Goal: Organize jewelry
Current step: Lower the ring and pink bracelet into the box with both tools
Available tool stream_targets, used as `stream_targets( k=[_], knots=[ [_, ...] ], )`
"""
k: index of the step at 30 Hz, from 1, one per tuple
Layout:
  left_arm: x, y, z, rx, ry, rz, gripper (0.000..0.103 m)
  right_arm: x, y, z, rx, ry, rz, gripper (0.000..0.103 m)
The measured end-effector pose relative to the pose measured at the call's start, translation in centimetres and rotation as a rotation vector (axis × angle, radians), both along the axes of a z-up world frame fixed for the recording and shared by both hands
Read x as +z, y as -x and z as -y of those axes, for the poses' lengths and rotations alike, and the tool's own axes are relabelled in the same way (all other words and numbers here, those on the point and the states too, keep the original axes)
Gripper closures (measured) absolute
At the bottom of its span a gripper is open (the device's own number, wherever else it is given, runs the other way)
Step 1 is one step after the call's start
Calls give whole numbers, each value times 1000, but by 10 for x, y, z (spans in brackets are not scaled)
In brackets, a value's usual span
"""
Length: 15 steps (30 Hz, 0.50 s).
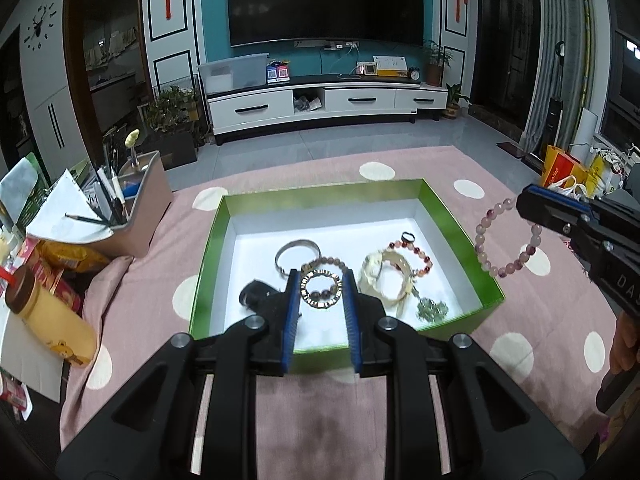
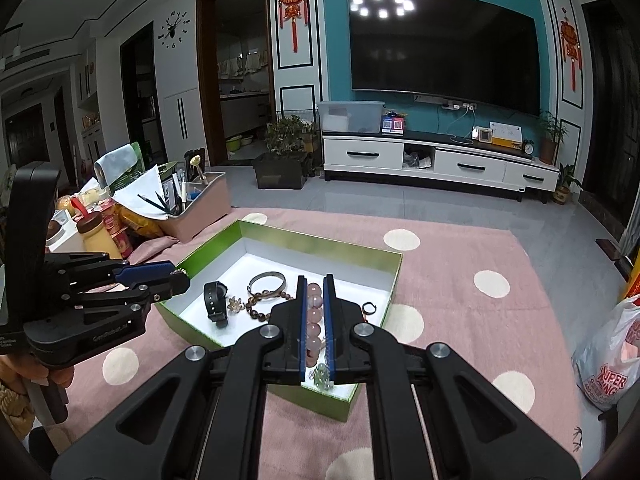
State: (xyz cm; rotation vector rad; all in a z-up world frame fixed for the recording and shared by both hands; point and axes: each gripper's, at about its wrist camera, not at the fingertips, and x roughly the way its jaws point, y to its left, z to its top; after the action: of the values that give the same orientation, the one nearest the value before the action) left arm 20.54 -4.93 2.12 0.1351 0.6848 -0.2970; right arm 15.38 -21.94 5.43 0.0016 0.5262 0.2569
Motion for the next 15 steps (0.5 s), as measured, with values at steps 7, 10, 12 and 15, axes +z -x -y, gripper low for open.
stream_targets(
  k=[7,10,12,15],
  knots=[
    [4,-27,4,8,-4,1,82,-2,-18,-4,8,3,-5,96],
    [3,-36,5,14,-4,-4,82,-4,-24,-5,11,3,-8,96],
    [3,-42,6,16,-2,-10,82,-5,-28,-5,13,3,-10,96],
    [1,-49,6,19,0,-15,82,-7,-31,-6,15,3,-13,96]
  ],
)
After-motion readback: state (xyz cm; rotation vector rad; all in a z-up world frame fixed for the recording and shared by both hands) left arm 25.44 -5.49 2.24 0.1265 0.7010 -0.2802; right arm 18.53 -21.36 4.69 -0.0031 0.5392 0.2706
